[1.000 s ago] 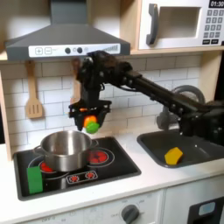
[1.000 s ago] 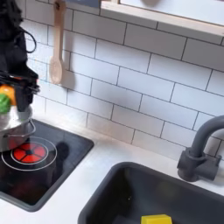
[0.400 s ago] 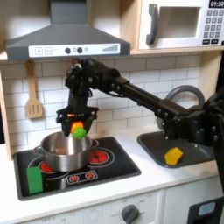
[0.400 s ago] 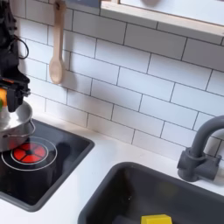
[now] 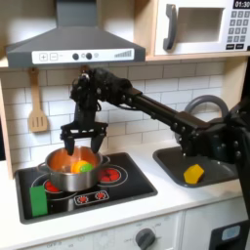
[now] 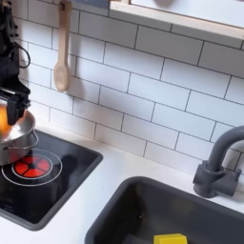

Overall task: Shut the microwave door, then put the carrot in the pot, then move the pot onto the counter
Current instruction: 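Put the carrot in the pot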

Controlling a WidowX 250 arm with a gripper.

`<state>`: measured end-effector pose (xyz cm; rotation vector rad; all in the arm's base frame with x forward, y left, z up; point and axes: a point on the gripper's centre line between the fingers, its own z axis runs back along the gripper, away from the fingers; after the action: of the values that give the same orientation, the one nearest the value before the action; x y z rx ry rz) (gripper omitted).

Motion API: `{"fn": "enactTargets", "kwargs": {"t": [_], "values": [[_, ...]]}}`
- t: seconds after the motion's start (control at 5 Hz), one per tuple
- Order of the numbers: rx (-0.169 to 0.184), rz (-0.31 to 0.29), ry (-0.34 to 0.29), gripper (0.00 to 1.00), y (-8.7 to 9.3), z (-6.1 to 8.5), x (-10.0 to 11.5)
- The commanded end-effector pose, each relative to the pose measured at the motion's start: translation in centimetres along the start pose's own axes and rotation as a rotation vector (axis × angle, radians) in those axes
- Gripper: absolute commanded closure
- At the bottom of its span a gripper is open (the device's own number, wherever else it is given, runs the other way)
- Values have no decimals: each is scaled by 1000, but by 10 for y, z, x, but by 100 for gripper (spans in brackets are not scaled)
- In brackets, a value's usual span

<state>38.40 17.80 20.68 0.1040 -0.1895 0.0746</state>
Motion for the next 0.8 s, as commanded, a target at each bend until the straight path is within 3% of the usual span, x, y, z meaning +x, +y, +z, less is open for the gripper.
{"fn": "enactTargets", "kwargs": {"t": [0.0,0.2,0.4,0.6], "values": [[-12,8,-6,0,4,13,-9],[-28,-6,-29,0,-6,21,-10],[-36,17,-57,0,-14,42,-19],[-52,-1,-61,0,-22,58,-29]]}}
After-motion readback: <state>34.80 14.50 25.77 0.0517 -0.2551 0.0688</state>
